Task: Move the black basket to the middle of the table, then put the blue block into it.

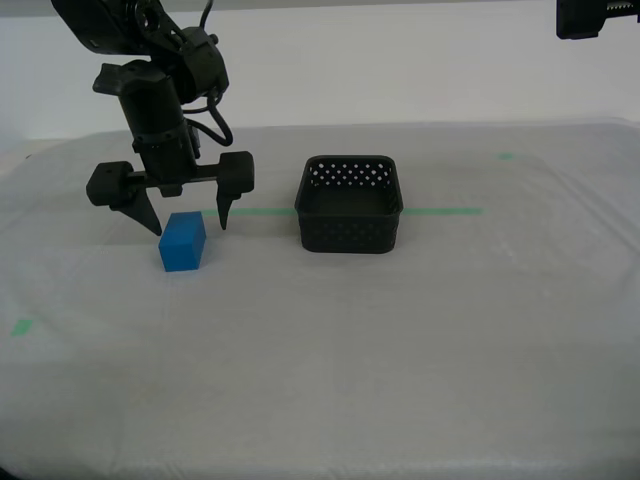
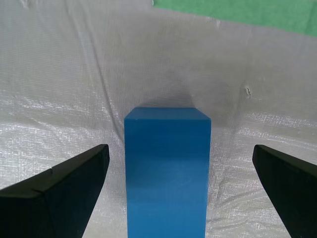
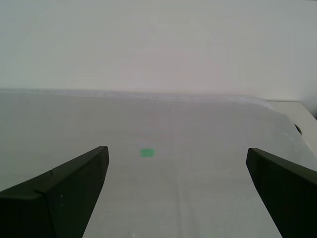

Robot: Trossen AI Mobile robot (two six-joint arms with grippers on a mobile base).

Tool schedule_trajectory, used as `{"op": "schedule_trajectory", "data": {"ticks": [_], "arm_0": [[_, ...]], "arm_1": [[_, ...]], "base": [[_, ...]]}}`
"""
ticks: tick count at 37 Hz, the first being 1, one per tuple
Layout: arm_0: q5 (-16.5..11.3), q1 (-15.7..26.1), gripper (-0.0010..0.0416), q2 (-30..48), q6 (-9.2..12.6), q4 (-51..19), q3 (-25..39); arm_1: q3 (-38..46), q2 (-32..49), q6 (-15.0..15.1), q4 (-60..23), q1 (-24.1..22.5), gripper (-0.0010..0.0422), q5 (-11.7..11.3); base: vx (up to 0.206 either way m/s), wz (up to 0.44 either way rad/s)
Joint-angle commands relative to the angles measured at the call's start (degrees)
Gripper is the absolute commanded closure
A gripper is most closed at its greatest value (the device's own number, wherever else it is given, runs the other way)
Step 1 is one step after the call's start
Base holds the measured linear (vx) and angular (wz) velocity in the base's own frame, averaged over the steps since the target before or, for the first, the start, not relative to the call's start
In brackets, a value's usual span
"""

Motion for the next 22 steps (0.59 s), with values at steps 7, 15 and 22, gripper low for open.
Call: {"op": "schedule_trajectory", "data": {"ticks": [7,15,22], "arm_0": [[0.0,0.0,0.0017,0.0,0.0,0.3,0.0],[0.0,0.0,0.0016,0.0,0.0,0.3,0.0],[0.0,0.0,0.0016,0.0,0.0,0.3,0.0]], "arm_1": [[-2.3,0.0,-0.2,0.9,0.0,0.0014,0.1],[-3.5,0.0,-0.2,1.2,-0.1,0.0014,0.1],[-3.6,0.0,0.9,1.4,-0.2,0.0014,2.0]], "base": [[0.0,0.0],[0.0,0.0],[0.0,0.0]]}}
